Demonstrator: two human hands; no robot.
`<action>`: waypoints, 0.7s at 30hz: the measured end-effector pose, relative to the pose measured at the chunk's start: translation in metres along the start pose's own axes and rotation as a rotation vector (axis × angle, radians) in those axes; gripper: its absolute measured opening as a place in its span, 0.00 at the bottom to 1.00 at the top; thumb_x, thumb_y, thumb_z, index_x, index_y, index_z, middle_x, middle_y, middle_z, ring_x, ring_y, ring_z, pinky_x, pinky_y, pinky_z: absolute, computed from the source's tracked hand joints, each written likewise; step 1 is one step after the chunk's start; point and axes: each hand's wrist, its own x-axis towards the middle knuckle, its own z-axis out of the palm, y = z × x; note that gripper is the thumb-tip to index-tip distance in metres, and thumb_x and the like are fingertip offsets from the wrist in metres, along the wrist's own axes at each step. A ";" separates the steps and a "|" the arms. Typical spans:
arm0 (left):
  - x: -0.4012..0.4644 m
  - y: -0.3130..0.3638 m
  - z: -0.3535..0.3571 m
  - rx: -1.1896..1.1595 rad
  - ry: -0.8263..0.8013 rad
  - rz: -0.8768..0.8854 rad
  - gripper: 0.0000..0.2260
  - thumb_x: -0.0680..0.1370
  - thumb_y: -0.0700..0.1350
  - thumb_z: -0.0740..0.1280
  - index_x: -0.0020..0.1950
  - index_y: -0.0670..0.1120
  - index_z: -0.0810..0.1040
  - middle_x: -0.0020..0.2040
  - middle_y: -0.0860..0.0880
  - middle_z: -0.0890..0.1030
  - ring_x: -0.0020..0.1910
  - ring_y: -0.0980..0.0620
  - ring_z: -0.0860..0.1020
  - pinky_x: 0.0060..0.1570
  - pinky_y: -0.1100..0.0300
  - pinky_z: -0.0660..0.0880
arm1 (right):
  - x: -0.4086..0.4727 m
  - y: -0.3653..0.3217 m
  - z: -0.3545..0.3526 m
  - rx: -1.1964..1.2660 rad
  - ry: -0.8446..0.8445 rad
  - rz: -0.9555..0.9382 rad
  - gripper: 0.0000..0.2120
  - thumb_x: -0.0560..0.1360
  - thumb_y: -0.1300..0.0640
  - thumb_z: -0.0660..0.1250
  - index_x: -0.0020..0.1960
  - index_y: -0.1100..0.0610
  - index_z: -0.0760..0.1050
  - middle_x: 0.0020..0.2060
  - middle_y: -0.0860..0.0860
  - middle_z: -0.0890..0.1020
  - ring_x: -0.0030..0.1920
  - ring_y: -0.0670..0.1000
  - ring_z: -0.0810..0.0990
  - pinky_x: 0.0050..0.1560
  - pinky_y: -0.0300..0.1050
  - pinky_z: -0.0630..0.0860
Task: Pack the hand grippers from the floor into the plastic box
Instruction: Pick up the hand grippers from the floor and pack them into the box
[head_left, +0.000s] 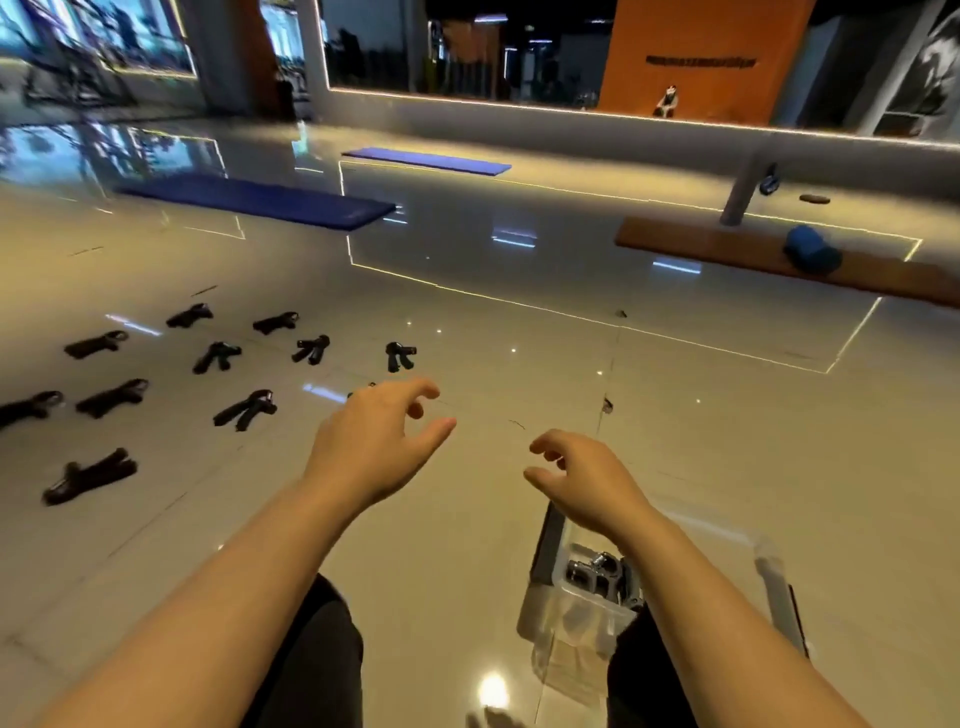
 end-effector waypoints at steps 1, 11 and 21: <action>-0.001 -0.012 0.001 -0.002 0.003 -0.049 0.19 0.74 0.63 0.61 0.62 0.58 0.73 0.50 0.58 0.76 0.53 0.55 0.76 0.51 0.50 0.76 | 0.012 -0.011 0.009 0.007 -0.004 -0.015 0.19 0.76 0.47 0.64 0.65 0.49 0.70 0.60 0.48 0.76 0.58 0.49 0.74 0.56 0.45 0.74; 0.007 -0.170 -0.045 0.149 -0.010 -0.313 0.22 0.74 0.58 0.66 0.67 0.59 0.66 0.54 0.58 0.74 0.50 0.55 0.75 0.48 0.53 0.77 | 0.106 -0.133 0.102 0.200 -0.072 -0.148 0.22 0.73 0.47 0.69 0.65 0.47 0.70 0.61 0.48 0.74 0.59 0.47 0.74 0.57 0.45 0.73; 0.009 -0.279 -0.085 0.070 -0.003 -0.413 0.19 0.74 0.56 0.68 0.64 0.57 0.71 0.51 0.57 0.74 0.47 0.57 0.75 0.47 0.56 0.77 | 0.142 -0.250 0.102 -0.030 -0.144 -0.341 0.27 0.71 0.45 0.71 0.67 0.47 0.68 0.65 0.47 0.71 0.62 0.49 0.71 0.61 0.46 0.70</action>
